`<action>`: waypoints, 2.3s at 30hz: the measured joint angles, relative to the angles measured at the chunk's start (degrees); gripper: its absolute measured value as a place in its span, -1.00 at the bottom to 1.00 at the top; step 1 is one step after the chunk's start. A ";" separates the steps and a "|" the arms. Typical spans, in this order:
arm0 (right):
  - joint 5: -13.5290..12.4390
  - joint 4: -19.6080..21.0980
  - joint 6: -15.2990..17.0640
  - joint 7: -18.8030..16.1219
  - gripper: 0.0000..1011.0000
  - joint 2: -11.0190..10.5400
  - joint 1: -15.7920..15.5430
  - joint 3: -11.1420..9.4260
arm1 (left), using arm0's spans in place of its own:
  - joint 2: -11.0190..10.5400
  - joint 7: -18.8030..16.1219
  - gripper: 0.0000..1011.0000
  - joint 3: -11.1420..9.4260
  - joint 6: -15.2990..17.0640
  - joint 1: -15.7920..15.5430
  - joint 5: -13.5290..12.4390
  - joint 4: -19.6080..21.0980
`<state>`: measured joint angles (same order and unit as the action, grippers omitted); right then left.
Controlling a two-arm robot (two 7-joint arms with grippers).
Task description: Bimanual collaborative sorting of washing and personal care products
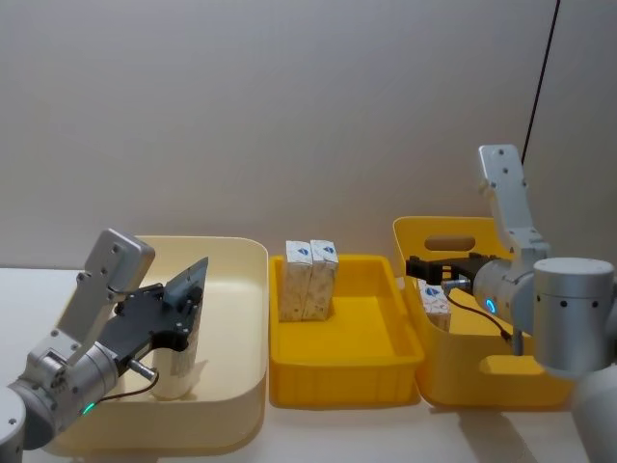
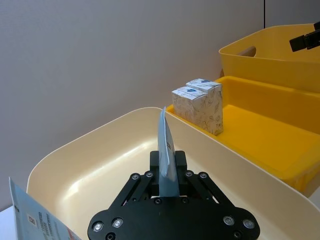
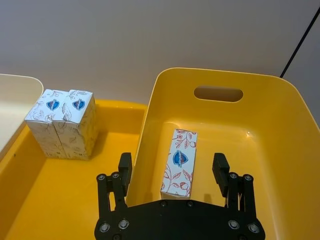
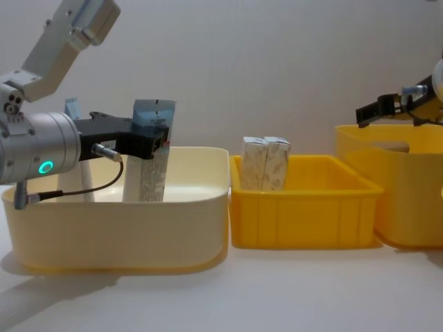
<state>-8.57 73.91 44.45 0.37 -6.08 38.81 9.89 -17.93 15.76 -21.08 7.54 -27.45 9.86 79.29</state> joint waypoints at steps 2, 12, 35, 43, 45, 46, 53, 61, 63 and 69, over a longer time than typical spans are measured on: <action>0.00 0.00 0.00 0.00 0.98 0.00 0.00 0.00 | 0.00 0.00 -0.66 0.00 0.00 -0.01 -0.01 -0.01; 0.00 0.00 0.00 0.00 0.98 0.00 0.00 0.00 | 0.00 -0.01 -0.66 0.00 0.00 -0.02 -0.01 -0.03; 0.00 0.00 0.00 0.00 0.98 0.00 0.00 0.00 | 0.00 -0.01 -0.66 0.00 0.01 -0.02 -0.01 -0.02; 0.00 0.00 0.00 0.00 0.98 0.00 0.00 0.00 | 0.00 -0.01 -0.66 0.00 0.01 -0.02 -0.01 -0.02; 0.00 0.00 0.00 0.00 0.98 0.00 0.00 0.00 | -0.01 -0.01 -0.66 0.01 0.01 -0.02 0.00 -0.02; 0.00 0.00 0.00 0.00 0.98 0.00 0.00 0.00 | 0.00 -0.01 -0.66 0.00 0.01 -0.02 -0.01 -0.02; 0.00 0.00 0.00 0.00 0.98 0.00 0.00 0.00 | 0.00 -0.01 -0.66 0.01 0.01 -0.02 -0.01 -0.02; 0.00 0.00 0.00 0.00 0.98 0.00 0.00 0.00 | 0.05 0.12 -0.66 0.01 0.01 -0.20 -0.25 -0.01; 0.00 0.00 0.00 0.00 0.98 0.00 0.00 0.00 | 0.04 0.28 -0.66 -0.03 0.02 -0.40 -0.44 0.12; 0.00 0.00 0.00 0.00 0.98 0.00 0.00 0.00 | -0.12 0.67 -0.66 -0.13 0.11 -1.07 -1.09 1.15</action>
<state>-8.57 73.91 44.45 0.37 -6.08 38.81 9.89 -18.05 16.43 -21.20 7.65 -28.52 8.77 80.44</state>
